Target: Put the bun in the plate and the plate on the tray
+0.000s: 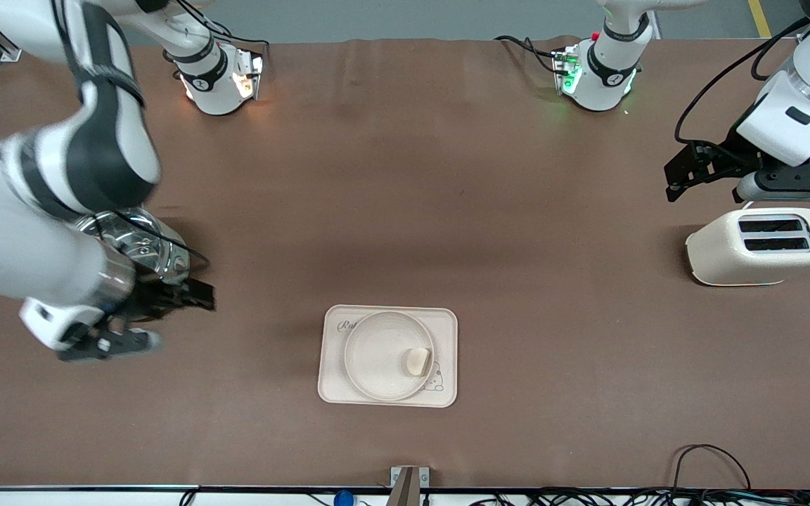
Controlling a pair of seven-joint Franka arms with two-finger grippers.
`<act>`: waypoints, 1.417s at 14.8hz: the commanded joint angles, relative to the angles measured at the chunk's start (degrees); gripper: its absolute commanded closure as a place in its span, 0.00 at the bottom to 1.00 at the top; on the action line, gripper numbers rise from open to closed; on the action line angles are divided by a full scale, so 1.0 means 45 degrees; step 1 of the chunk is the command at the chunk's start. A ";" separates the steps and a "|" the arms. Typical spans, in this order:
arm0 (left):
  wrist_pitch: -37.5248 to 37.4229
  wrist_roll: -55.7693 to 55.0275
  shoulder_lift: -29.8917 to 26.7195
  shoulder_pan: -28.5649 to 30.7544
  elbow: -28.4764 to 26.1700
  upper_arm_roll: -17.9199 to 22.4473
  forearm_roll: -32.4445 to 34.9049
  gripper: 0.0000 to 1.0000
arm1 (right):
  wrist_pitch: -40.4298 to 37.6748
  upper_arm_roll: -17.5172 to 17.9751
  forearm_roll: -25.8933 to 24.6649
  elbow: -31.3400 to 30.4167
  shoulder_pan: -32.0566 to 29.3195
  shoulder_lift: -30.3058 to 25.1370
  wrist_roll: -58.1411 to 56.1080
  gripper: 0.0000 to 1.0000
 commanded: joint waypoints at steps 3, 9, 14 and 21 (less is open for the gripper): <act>-0.0294 0.1291 0.0076 0.0687 0.0290 0.0055 0.0008 0.00 | -0.1356 -0.0581 -0.1175 -0.2168 -0.0025 -0.2995 -0.0075 0.00; -0.0294 0.1174 0.0095 0.0769 0.0290 0.0055 -0.0031 0.00 | -0.2005 -0.0484 -0.2020 -0.4409 -0.0960 -0.5768 -0.0289 0.00; -0.0275 0.1173 0.0095 0.0750 0.0367 0.0055 -0.0031 0.00 | -0.1926 0.0197 -0.2332 -0.5937 -0.2150 -0.7412 -0.0895 0.00; -0.0275 0.1134 0.0173 0.0789 0.0426 0.0074 -0.0050 0.00 | -0.1751 0.1685 -0.2879 -0.6798 -0.3268 -0.8332 -0.0856 0.00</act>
